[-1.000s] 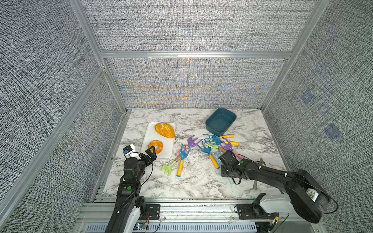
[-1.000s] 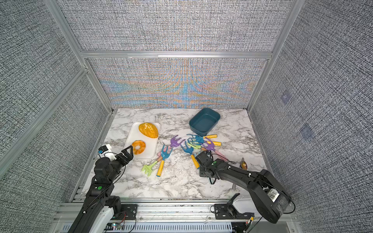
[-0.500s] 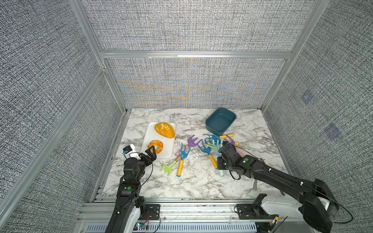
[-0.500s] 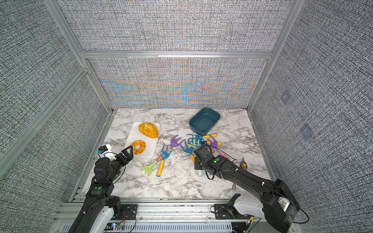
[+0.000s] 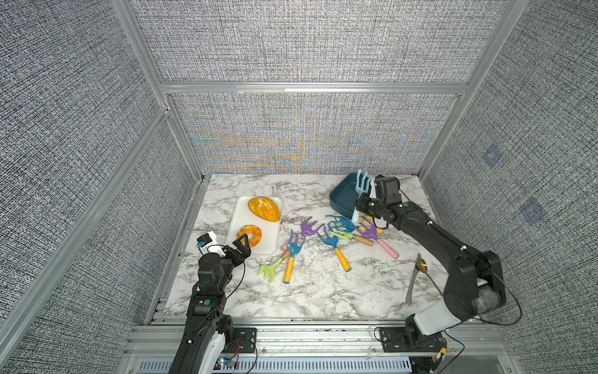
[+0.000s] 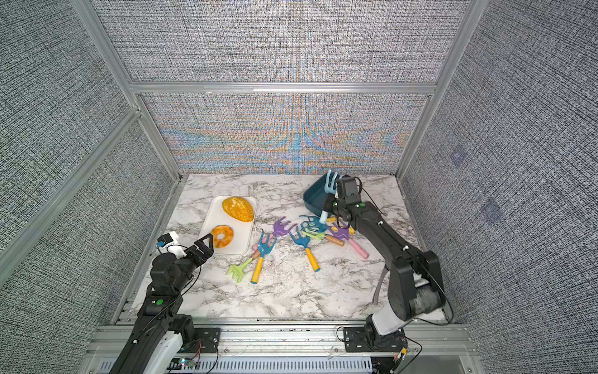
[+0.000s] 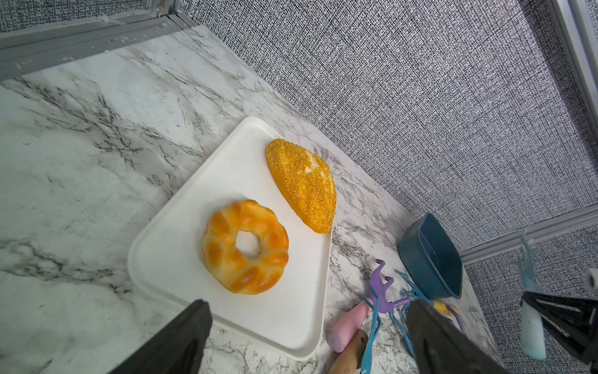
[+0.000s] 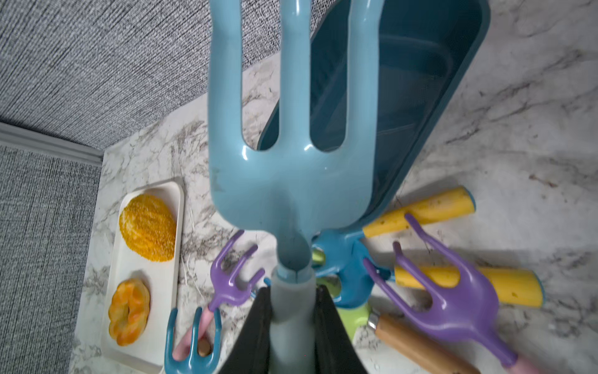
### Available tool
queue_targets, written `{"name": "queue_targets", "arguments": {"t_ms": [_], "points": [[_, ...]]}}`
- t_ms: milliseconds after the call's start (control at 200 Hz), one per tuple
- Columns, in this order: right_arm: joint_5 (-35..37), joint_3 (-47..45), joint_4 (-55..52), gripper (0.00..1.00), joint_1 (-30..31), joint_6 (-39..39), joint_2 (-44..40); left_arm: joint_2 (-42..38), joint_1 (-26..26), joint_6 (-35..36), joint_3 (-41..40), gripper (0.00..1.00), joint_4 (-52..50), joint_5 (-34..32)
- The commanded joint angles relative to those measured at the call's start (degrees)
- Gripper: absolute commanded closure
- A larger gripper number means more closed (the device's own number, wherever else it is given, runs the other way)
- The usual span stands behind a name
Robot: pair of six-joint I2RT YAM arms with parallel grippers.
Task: Put the rake into the storage box
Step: Move the storage box to the center of the board, then place the rake in the storage box.
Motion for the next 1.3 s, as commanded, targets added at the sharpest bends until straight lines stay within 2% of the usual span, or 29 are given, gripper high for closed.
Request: {"name": "queue_targets", "arguments": {"t_ms": [0,225,345,696,936,986,991,996,1001,1036,1096,1151,1296], "points": [[-1.7,7.2,-0.6,1.00,-2.3,0.2,7.0,0.1,0.0,0.6,0.5,0.01,0.1,0.4],[-1.6,22.3,-4.9,1.00,-4.1,1.2,23.0,1.0,0.0,0.9,0.9,0.01,0.2,1.0],[-2.2,26.2,-6.6,1.00,-3.9,1.5,28.3,1.7,0.0,1.0,1.1,0.01,0.4,1.4],[-3.5,14.5,-0.9,1.00,0.6,3.5,25.9,2.8,-0.1,1.1,1.2,0.01,0.9,1.9],[-4.4,12.8,-0.5,1.00,1.2,2.8,24.8,4.8,-0.2,2.1,2.3,0.01,1.1,3.9],[-4.7,13.1,-0.8,0.80,1.0,2.1,24.5,5.2,-0.4,2.7,2.7,0.01,0.9,4.3],[-4.8,13.2,-0.8,0.75,1.0,1.9,24.3,5.3,-0.4,2.7,2.7,0.01,0.9,4.4],[-4.8,13.2,-0.8,0.75,1.0,1.9,24.3,5.3,-0.5,2.7,2.8,0.01,0.9,4.4],[-4.9,13.3,-0.8,0.70,1.0,1.7,24.2,5.4,-0.5,2.8,2.8,0.01,0.9,4.4],[-5.0,13.2,-1.0,0.51,0.9,1.1,23.4,5.8,-0.7,3.2,3.0,0.01,0.7,4.6],[-4.7,12.9,-1.0,0.33,0.8,0.1,21.7,6.5,-1.0,3.7,3.5,0.01,0.5,4.8],[-4.4,12.2,-1.0,0.23,0.7,-0.7,19.5,7.2,-1.6,4.4,4.0,0.01,0.3,4.9],[-4.7,9.1,-0.3,0.13,0.5,-2.7,13.0,9.3,-4.5,5.8,6.0,0.01,-1.6,4.1]]}}
